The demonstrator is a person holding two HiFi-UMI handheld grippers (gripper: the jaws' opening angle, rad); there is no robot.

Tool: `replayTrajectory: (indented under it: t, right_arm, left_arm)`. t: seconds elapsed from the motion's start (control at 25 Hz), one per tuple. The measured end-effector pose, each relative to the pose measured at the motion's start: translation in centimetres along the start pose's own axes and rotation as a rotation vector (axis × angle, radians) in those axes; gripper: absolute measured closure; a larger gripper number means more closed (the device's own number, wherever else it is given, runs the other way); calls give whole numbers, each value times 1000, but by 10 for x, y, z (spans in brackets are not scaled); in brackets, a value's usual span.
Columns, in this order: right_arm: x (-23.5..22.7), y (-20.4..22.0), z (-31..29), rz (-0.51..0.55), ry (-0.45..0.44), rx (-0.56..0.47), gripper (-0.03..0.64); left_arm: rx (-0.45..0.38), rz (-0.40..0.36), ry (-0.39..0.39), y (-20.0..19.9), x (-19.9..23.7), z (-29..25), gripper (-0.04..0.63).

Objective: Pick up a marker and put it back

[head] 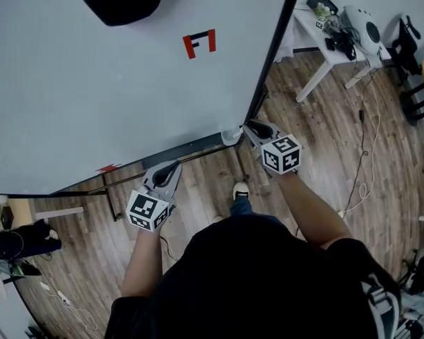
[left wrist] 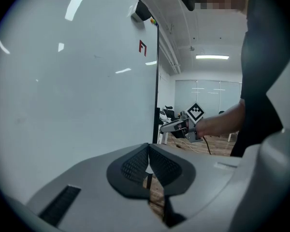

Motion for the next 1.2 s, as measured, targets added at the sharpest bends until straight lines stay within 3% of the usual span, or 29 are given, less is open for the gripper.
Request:
replayTrajectory:
  t: [1.2]
  right_arm:
    - [-27, 69, -70, -17, -50, 146, 548]
  left_arm:
    - [67, 95, -32, 31, 17, -31, 583]
Point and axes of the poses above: the fingertips, and each gripper's own axes: z backward along the fingers, x to its left, y out of its underside, the point moved 6 cm from there along z, backward along the fingers, and after that the axes turned 4 degrees about z, right-handed, at the moved point
